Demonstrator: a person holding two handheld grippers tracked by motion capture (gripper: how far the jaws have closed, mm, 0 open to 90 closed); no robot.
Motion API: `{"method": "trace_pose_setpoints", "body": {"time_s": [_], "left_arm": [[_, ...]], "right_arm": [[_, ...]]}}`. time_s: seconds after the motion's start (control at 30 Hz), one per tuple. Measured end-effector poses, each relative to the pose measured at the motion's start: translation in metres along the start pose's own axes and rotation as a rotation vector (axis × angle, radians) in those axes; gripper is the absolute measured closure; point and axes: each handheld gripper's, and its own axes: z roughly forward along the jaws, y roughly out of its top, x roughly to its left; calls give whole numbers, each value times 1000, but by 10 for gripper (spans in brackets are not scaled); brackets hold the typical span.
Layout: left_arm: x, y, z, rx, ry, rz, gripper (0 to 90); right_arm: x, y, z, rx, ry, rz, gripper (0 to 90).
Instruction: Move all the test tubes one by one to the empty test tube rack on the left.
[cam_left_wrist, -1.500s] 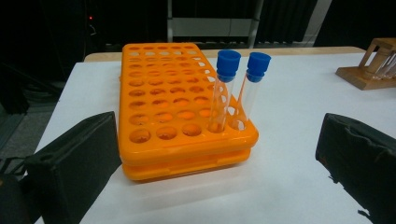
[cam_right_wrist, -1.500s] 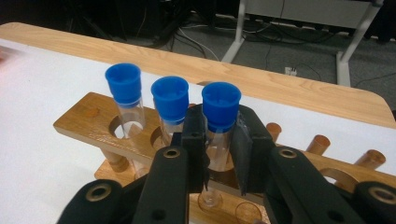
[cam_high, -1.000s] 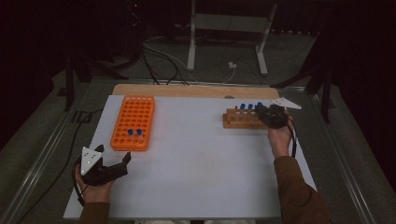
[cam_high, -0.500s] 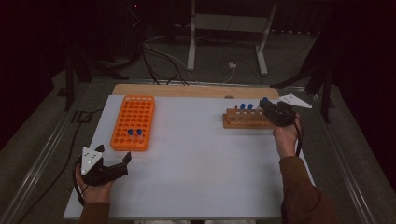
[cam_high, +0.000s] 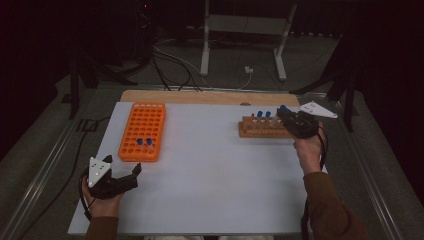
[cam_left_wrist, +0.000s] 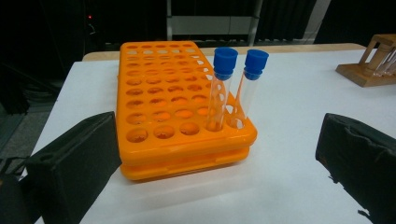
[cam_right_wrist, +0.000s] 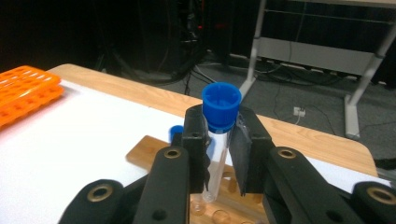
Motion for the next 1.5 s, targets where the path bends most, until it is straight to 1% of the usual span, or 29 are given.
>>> {"method": "trace_pose_setpoints", "body": {"time_s": [0.17,0.23,0.33,0.47,0.6,0.7,0.9,1.03,1.2,1.3,1.37,1.43,1.5], "left_arm": [[-3,2,0,-4,1,11,7],[-6,4,1,-7,0,24,7],[-12,9,2,-19,-13,47,7],[-21,16,4,-32,-48,80,7],[-32,22,7,-29,-88,109,7],[-43,27,8,-33,-120,128,7],[-65,38,15,-35,-170,159,7],[-79,44,26,-26,-204,172,8],[-92,47,37,-16,-230,191,16],[-98,48,43,-7,-243,191,35],[-102,48,47,-3,-263,194,53],[-106,47,49,3,-273,197,75],[-110,47,51,4,-287,212,103]], "right_arm": [[13,1,-3,-7,52,-12,766],[20,1,-3,-8,77,-19,766],[32,1,-2,-10,117,-28,765],[49,3,0,-10,174,-32,765],[68,5,3,-12,231,-35,765],[83,5,6,-8,275,-37,765],[113,4,13,10,344,-56,765],[127,3,16,23,382,-61,764],[143,1,18,37,424,-57,764],[150,1,19,45,452,-52,764],[155,0,20,50,468,-46,764],[162,0,21,54,484,-54,764],[167,0,21,57,496,-60,764]]}}
